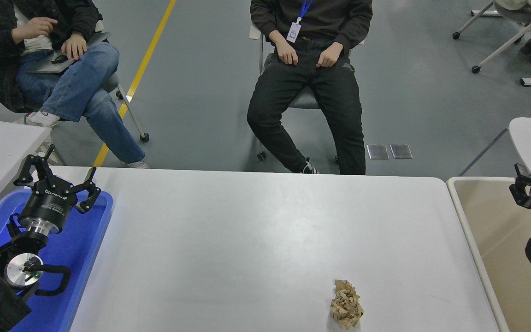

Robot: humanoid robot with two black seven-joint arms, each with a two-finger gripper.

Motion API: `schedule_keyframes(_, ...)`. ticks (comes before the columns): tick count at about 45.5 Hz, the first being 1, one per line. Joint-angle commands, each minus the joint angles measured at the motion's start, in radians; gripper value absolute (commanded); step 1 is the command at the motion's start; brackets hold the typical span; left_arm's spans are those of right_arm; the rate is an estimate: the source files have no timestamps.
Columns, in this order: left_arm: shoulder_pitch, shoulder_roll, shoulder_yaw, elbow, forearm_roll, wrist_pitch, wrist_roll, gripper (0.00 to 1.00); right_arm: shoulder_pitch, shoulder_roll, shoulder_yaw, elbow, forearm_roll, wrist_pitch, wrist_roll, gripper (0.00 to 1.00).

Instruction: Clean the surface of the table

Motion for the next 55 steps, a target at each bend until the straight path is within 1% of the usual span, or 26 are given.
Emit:
schedule_keyframes(1,0.000,0.000,0.000,0.000,0.000,0.000,0.000,1.00,-0.005,0.000,-0.002,0.000,0.001,0.001,0.000,0.98)
schedule_keyframes(16,0.000,0.000,0.000,0.000,0.000,0.000,0.000,1.00,-0.007,-0.008,-0.007,-0.003,0.001,0.001,0.000,0.98)
schedule_keyframes(24,0.000,0.000,0.000,0.000,0.000,0.000,0.000,1.00,-0.010,-0.034,-0.017,-0.003,0.013,0.001,-0.002,0.98)
schedule_keyframes(28,0.000,0.000,0.000,0.000,0.000,0.000,0.000,1.00,-0.001,-0.060,-0.074,-0.003,0.035,0.001,-0.002,0.98)
schedule_keyframes(31,0.000,0.000,0.000,0.000,0.000,0.000,0.000,1.00,0.008,-0.107,-0.146,-0.001,0.043,0.001,-0.002,0.98)
schedule_keyframes(39,0.000,0.000,0.000,0.000,0.000,0.000,0.000,1.00,0.111,-0.216,-0.375,0.000,0.044,0.000,-0.002,0.98)
schedule_keyframes(49,0.000,0.000,0.000,0.000,0.000,0.000,0.000,1.00,0.126,-0.261,-0.392,0.014,0.079,0.004,-0.002,0.98)
schedule_keyframes(55,0.000,0.000,0.000,0.000,0.000,0.000,0.000,1.00,0.156,-0.278,-0.411,0.014,0.069,0.040,0.000,0.98)
